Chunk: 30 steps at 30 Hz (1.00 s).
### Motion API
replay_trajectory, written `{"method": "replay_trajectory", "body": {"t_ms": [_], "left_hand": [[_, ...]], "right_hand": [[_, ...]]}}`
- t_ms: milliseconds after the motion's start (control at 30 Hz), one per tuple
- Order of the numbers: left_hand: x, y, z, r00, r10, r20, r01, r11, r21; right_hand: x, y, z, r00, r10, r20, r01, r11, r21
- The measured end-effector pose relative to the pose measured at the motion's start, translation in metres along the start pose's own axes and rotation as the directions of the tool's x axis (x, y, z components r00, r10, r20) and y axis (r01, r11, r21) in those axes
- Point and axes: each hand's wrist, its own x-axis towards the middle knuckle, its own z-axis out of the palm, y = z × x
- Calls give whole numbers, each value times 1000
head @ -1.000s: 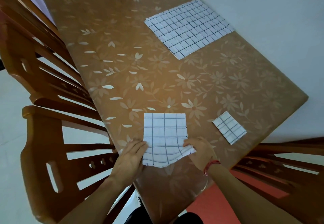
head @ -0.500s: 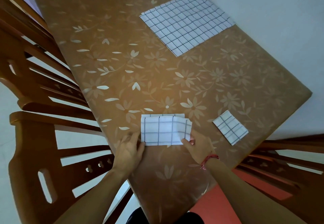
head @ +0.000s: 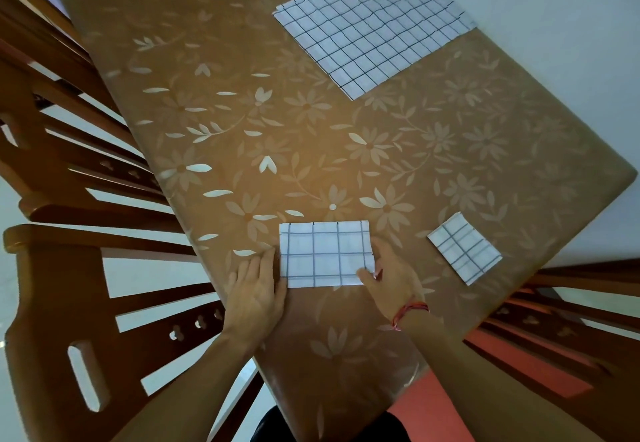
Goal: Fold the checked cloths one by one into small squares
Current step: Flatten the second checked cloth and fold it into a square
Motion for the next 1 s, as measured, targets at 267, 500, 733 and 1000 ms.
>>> {"method": "replay_trajectory", "body": {"t_ms": [267, 500, 733, 1000], "left_hand": [[22, -7, -6, 944, 318, 91, -328, 932, 155], [35, -27, 3, 915, 354, 195, -393, 891, 226], [36, -35, 10, 908, 353, 225, -402, 885, 236], [39, -36, 3, 892, 364, 269, -430, 868, 249]], "right_hand": [[1, -23, 10, 938, -305, -167, 243, 918, -312], [19, -70, 59, 843, -519, 145, 521, 715, -466], [37, -70, 81, 813, -504, 291, 574, 612, -543], [38, -63, 75, 821, -477, 314, 568, 617, -545]]}}
